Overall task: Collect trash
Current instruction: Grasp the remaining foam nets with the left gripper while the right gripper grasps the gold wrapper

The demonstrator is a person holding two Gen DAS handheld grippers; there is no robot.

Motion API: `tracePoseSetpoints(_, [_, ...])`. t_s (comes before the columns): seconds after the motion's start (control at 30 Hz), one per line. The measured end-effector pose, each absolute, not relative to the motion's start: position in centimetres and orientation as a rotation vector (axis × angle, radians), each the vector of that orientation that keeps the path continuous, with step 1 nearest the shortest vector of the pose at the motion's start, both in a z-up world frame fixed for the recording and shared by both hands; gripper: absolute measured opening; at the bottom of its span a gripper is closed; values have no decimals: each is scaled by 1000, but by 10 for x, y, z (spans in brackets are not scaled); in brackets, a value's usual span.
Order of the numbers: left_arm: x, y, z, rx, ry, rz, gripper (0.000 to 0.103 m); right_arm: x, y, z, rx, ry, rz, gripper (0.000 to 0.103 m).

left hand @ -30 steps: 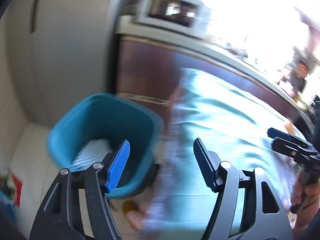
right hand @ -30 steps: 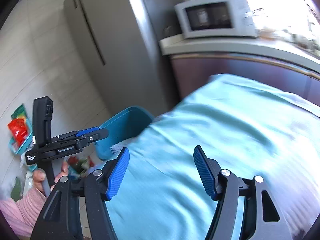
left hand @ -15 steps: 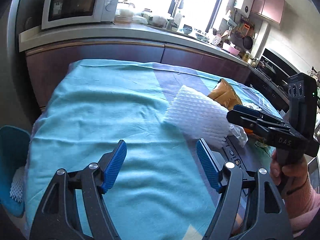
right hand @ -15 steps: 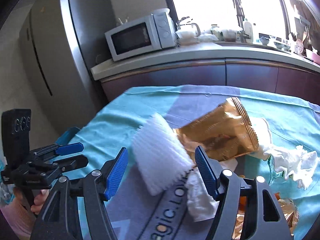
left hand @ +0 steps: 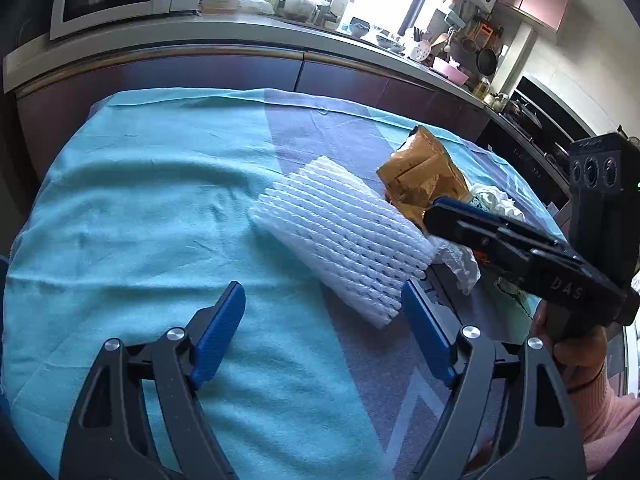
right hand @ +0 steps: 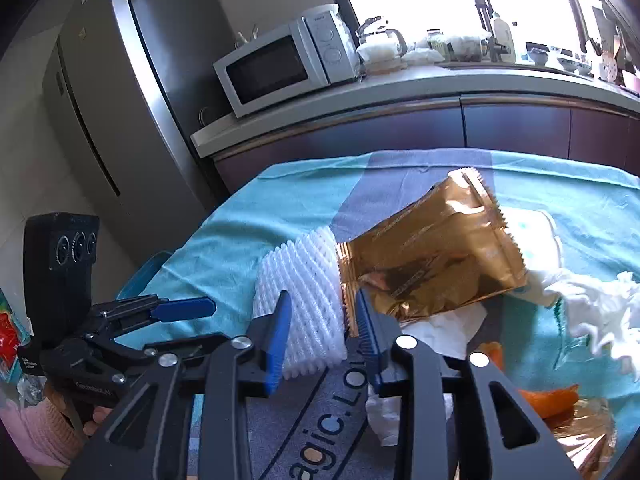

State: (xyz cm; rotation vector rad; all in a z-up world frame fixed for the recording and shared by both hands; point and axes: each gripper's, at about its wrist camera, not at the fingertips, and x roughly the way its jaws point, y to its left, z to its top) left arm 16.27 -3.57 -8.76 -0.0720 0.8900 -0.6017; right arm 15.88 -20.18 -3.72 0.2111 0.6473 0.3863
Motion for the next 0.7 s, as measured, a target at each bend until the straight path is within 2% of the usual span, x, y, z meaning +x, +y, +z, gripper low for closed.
tracePoseSetpoints(0.03, [164, -41, -89, -64, 905, -601, 80, 158, -207, -33, 206, 629, 359, 39])
tracePoseSetpoints(0.1, [167, -52, -92, -55, 936, -612, 78, 160, -220, -26, 210, 599, 305, 47])
tracePoseSetpoints(0.17, [170, -59, -92, -40, 940, -607, 74, 165, -234, -22, 218, 584, 250, 53])
tracePoseSetpoints(0.23, [173, -66, -94, -34, 953, -607, 64, 173, -245, -23, 218, 589, 213, 59])
tracePoseSetpoints(0.3, [176, -70, -95, -13, 952, -583, 61, 182, -252, -26, 222, 614, 189, 61])
tracePoseSetpoints(0.43, [177, -75, -95, 14, 950, -556, 37, 192, -255, -35, 215, 652, 212, 60])
tracePoseSetpoints(0.47, [177, -74, -95, 11, 950, -559, 35, 194, -254, -37, 211, 662, 221, 59])
tracePoseSetpoints(0.57, [175, -73, -94, 3, 946, -557, 24, 194, -249, -42, 206, 680, 233, 42])
tracePoseSetpoints(0.63, [174, -72, -94, 0, 941, -553, 19, 192, -247, -43, 213, 676, 239, 37])
tracePoseSetpoints(0.67, [174, -71, -93, 2, 935, -545, 17, 190, -246, -42, 215, 671, 245, 27])
tracePoseSetpoints(0.7, [172, -70, -92, 5, 928, -538, 15, 188, -245, -41, 213, 664, 248, 23])
